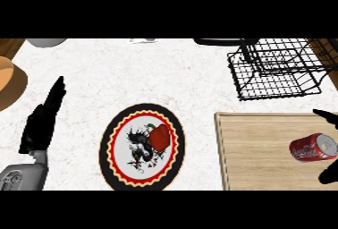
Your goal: Pick the can from the tray and place it in the tiered basket
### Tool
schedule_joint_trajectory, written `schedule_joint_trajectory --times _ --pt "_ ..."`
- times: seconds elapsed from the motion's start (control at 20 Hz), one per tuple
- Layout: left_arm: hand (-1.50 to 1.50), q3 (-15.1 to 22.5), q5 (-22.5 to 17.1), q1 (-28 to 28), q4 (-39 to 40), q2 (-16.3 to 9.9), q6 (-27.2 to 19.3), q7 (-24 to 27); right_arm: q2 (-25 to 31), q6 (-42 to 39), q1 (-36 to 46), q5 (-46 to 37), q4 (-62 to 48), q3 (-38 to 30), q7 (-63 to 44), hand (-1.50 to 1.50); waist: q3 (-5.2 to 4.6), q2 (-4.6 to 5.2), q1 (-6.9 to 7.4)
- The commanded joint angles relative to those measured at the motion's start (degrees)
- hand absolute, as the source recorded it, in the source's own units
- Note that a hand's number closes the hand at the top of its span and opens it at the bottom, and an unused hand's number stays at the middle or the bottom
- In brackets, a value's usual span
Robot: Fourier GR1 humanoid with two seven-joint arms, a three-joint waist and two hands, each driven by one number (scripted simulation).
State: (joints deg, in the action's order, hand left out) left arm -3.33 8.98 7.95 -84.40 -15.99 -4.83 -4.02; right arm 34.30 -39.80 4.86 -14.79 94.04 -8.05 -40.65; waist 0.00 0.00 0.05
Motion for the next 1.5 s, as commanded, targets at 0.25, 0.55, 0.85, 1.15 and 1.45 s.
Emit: schedule_joint_trajectory --times 0.25,0.55,0.85,1.15,1.45 --pt "0.0 -2.8 -0.1 -0.6 4.0 0.2 2.8 4.4 -5.0 1.3 0.4 -7.2 -5.9 1.6 5.9 -1.5 -0.01 0.03 -0.01" --pt "0.0 -2.7 0.2 -1.6 0.3 0.2 2.8 1.7 -4.0 -8.6 0.3 -2.8 -4.8 3.8 5.5 1.5 -0.02 -0.06 0.02" --pt "0.0 -3.3 1.1 -1.9 -1.9 0.9 3.2 1.3 -4.5 -2.2 -0.4 -14.2 -4.2 6.9 14.3 1.5 0.0 -0.04 0.0" --pt "0.0 -2.7 1.0 -2.6 -3.9 1.2 4.2 -1.2 -8.9 -5.3 -1.2 -3.6 2.4 -1.4 4.8 1.5 -0.02 -0.11 -0.14" --pt "0.0 -2.7 1.7 2.5 -0.4 0.6 4.3 -2.0 -23.3 6.3 6.0 -16.4 12.7 17.9 -1.5 1.5 -0.08 -0.16 1.38"
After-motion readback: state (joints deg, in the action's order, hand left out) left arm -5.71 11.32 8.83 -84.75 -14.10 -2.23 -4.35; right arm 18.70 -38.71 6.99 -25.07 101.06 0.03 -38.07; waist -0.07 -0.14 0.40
